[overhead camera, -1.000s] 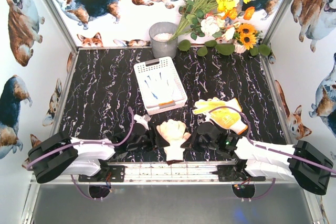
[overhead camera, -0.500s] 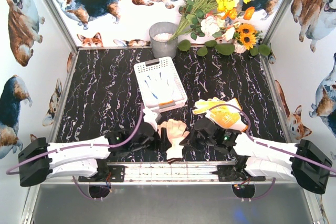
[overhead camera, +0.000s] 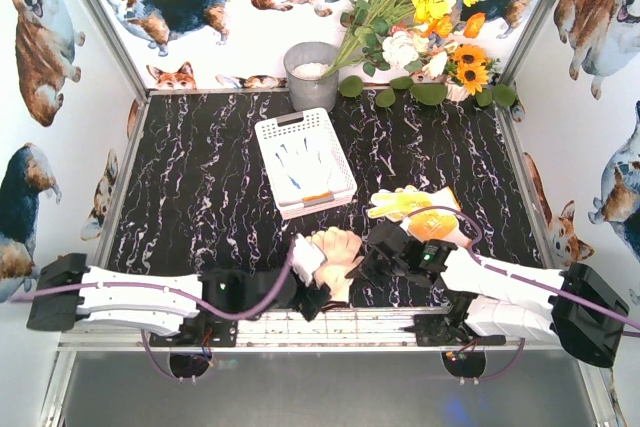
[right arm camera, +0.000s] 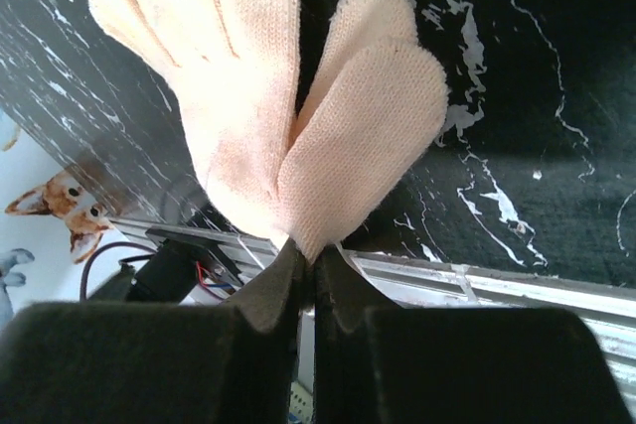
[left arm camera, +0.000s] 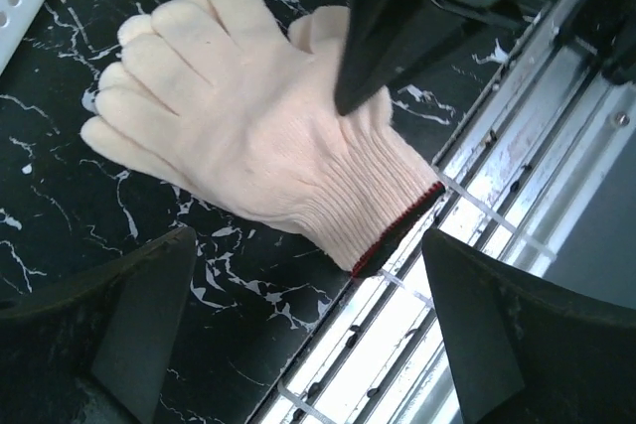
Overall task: Put the gloves into the storage basket
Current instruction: Pick up the glove from the center of the board.
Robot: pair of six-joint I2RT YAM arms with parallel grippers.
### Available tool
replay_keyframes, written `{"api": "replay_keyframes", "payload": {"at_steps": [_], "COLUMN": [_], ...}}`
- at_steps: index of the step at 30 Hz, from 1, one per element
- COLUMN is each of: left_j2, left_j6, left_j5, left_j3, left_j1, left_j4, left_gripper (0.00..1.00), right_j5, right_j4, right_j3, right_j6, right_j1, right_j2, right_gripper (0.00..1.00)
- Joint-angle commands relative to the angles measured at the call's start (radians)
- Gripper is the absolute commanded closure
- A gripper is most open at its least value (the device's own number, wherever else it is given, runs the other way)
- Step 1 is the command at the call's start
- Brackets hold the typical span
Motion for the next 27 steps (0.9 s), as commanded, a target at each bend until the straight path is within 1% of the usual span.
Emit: {"api": "replay_keyframes", "payload": {"at_steps": [1,5,8,11,19,24,27], "left_j2": [0.068,0.125,0.164,0.217,0.348,0.42,0.447], "left_j6": [0.119,0.153,0.178,0.193,0.268,0.319,0.344], "left_j5": [-0.165,-0.207,-0.208,-0.205,-0.229,-0.26,-0.291], "left_j3": [0.014,0.02,0.028,0.049,0.079,0.099,0.109], "left_j1": [-0.102,-0.162,-0.19,-0.211,-0.231,-0.231,-0.231], "left_j4": [0.054,0.089,0.118,0.137,0.199,0.19,0.178], "left_gripper": [0.09,0.08,0.04,0.02,0.02,0.02,0.03], "right_j5": [-0.017,-0.032,-0.038,-0.042,-0.065,-0.082,-0.087], "right_j4": [-0.031,-0.048,-0.052,-0.054,-0.031,-0.008,-0.003], "right_j3": [0.073,0.087,0.093,0.099,0.087,0.073,0.071], "right_j6": [0.109,0.144,0.151,0.152,0.177,0.19,0.191], "right_j1": [-0.008,-0.017,-0.021,-0.025,-0.032,-0.04,-0.042], "right_j2": [0.02,0.037,0.045,0.05,0.048,0.043,0.041], "right_gripper": [1.0,1.0,1.0,1.0,1.0,1.0,1.0]}}
